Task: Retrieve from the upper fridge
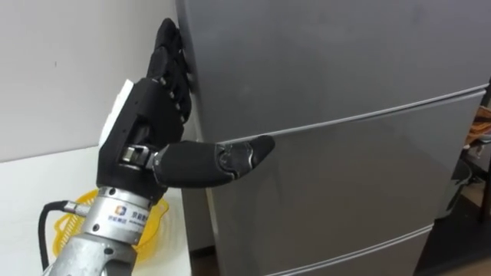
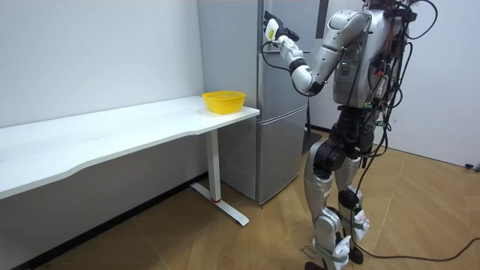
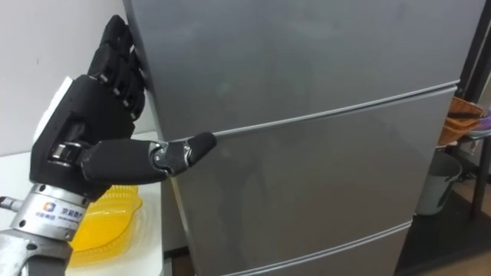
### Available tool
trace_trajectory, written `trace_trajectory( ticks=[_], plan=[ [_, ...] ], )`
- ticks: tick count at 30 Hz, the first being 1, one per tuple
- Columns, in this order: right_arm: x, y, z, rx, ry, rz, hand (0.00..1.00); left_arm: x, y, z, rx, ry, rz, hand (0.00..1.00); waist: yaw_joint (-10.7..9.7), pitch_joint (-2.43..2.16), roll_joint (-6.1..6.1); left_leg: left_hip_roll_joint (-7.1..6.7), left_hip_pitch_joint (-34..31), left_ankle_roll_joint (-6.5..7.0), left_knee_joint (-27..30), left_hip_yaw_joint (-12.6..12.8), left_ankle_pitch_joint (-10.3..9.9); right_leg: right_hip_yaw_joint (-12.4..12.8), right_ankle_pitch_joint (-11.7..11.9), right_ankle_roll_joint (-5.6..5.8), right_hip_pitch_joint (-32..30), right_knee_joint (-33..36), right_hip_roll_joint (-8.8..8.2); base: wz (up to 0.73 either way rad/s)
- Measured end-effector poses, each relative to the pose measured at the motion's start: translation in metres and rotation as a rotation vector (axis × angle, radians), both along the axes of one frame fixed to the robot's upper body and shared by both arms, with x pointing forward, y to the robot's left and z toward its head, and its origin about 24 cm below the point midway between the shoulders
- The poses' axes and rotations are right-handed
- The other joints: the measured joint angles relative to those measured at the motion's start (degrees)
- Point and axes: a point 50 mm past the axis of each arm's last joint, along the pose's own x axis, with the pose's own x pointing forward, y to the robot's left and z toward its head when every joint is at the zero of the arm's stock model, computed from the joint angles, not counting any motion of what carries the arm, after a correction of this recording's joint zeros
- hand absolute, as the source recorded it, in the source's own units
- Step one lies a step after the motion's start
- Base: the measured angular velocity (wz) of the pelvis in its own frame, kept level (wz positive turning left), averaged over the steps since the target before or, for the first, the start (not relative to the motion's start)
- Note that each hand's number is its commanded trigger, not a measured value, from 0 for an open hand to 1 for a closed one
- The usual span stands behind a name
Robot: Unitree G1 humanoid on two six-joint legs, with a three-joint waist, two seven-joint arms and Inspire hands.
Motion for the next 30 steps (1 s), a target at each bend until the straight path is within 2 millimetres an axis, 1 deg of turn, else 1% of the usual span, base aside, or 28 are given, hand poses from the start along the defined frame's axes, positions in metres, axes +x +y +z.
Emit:
trace_trajectory(
  ticks=[1,4,7,9,11,15,19,22,30],
  plan=[
    [0.0,0.0,0.0,-0.001,0.001,0.006,0.0,0.0,0.0,0.0,0.001,0.001,-0.002,1.0,0.0,-0.01,-0.01,0.0,0.0,0.0,0.0,0.0,0.0,0.0,0.0,0.0,0.0,0.0,0.0,0.0],
    [0.001,0.0,0.0,-0.003,0.002,0.013,0.0,0.0,-0.002,-0.001,0.004,0.006,-0.009,1.0,0.0,-0.06,0.01,0.0,-0.2,0.0,0.0,0.1,0.0,-0.1,0.0,0.0,-0.1,0.0,-0.02,0.0],
    [0.001,0.0,0.0,-0.005,0.007,0.012,0.0,0.001,0.001,-0.001,-0.006,0.014,0.011,1.0,0.2,-0.16,0.0,0.0,-0.3,0.0,0.0,0.1,0.0,-0.1,0.0,0.0,-0.1,0.0,-0.02,0.01],
    [0.001,0.0,0.0,-0.006,0.008,0.013,0.0,0.002,0.007,0.0,-0.027,0.017,0.048,1.0,0.4,-0.3,0.0,-0.02,-0.4,0.0,0.1,0.1,0.0,-0.1,0.0,0.01,-0.1,0.0,-0.07,0.08],
    [0.001,0.0,0.0,-0.007,0.008,0.014,0.0,0.002,0.009,0.0,-0.043,0.016,0.062,1.0,0.4,-0.46,0.01,-0.06,-0.5,0.0,0.1,0.0,0.0,-0.1,0.0,0.02,-0.1,0.0,-0.11,0.07],
    [0.001,-0.001,0.0,-0.011,0.007,0.014,0.0,0.001,0.008,0.001,-0.064,0.004,0.063,1.0,0.4,-0.78,0.13,-0.19,-0.3,0.04,0.1,-0.8,0.0,0.0,0.0,0.02,0.2,0.0,-0.2,0.07],
    [0.002,-0.001,0.0,-0.012,0.006,0.016,0.0,0.001,0.005,0.0,-0.057,0.01,0.044,1.0,0.5,-0.7,0.09,-0.26,-0.1,0.17,0.1,-0.9,0.1,0.1,0.0,0.02,0.2,0.0,-0.28,0.05],
    [0.003,0.0,0.0,-0.005,0.005,0.017,0.0,0.001,0.004,-0.002,-0.059,0.027,0.036,1.0,0.5,-0.37,-0.34,-0.31,-0.6,0.16,0.1,-0.9,0.4,0.0,0.0,0.07,0.1,0.0,-0.37,0.0],
    [0.006,0.0,0.001,0.003,0.005,0.035,0.0,0.001,0.003,-0.003,-0.077,0.033,0.014,1.0,0.4,-0.36,-0.29,-0.37,-1.6,0.19,0.8,-0.9,0.7,0.0,0.5,0.15,-0.3,0.0,-0.5,0.0]
  ],
)
